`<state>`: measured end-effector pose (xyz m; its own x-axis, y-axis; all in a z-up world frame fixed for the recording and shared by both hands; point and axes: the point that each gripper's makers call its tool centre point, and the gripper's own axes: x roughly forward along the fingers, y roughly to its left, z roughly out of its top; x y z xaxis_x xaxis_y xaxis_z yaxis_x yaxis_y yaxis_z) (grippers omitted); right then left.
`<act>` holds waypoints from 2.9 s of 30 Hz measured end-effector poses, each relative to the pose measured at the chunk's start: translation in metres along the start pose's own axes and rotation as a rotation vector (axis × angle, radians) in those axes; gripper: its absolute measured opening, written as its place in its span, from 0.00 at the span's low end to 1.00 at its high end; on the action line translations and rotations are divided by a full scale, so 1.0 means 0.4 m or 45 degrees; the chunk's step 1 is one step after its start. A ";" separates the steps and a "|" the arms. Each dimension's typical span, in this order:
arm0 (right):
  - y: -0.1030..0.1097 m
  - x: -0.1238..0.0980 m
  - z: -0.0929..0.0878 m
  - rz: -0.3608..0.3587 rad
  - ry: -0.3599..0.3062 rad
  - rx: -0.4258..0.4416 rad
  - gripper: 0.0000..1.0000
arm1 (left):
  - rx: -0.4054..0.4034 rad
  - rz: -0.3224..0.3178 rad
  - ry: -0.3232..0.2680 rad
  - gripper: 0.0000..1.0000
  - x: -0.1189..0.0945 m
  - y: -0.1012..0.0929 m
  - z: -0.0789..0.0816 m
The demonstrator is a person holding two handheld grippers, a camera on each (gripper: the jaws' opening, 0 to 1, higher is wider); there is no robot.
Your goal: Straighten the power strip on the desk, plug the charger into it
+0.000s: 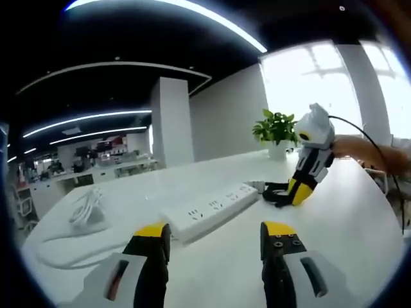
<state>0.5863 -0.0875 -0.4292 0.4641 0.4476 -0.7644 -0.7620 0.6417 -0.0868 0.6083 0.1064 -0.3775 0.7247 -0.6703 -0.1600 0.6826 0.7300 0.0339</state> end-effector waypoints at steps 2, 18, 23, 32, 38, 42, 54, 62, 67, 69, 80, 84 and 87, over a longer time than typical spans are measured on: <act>0.003 0.001 0.003 -0.010 -0.007 -0.024 0.08 | 0.000 0.000 0.002 0.57 0.000 0.000 -0.001; -0.002 -0.027 0.044 -0.056 -0.139 0.041 0.07 | 0.001 0.001 0.010 0.57 0.002 0.001 -0.005; -0.006 -0.044 0.069 -0.051 -0.245 0.089 0.07 | 0.001 -0.001 0.011 0.57 0.002 0.000 -0.007; -0.012 -0.081 0.117 -0.044 -0.459 0.187 0.07 | 0.004 -0.005 0.017 0.57 0.003 -0.002 -0.010; -0.012 -0.112 0.154 -0.048 -0.608 0.226 0.07 | 0.006 -0.002 0.020 0.57 0.003 -0.001 -0.011; -0.017 -0.134 0.183 -0.050 -0.715 0.267 0.07 | 0.006 -0.003 0.020 0.57 0.003 -0.001 -0.011; -0.011 -0.220 0.273 -0.031 -1.015 0.352 0.07 | 0.004 -0.002 0.018 0.57 0.002 0.002 -0.009; -0.016 -0.256 0.295 -0.037 -1.111 0.387 0.07 | 0.005 -0.003 0.018 0.57 0.002 0.001 -0.008; 0.001 -0.277 0.305 -0.034 -1.157 0.384 0.07 | 0.005 -0.004 0.019 0.57 0.003 0.000 -0.009; 0.003 -0.289 0.312 -0.044 -1.188 0.378 0.07 | 0.006 -0.005 0.021 0.57 0.003 -0.001 -0.010; 0.000 -0.336 0.352 -0.022 -1.303 0.379 0.08 | 0.005 -0.007 0.021 0.57 0.004 -0.003 -0.010; 0.031 -0.344 0.377 0.026 -1.342 0.374 0.08 | 0.005 -0.007 0.021 0.57 0.003 -0.004 -0.010; 0.050 -0.349 0.395 0.034 -1.365 0.360 0.08 | 0.004 -0.006 0.023 0.57 0.004 -0.003 -0.011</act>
<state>0.5776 -0.0390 -0.2234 0.7035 0.6829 0.1969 -0.7105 0.6817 0.1745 0.6080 0.1050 -0.3819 0.7196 -0.6713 -0.1777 0.6865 0.7262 0.0365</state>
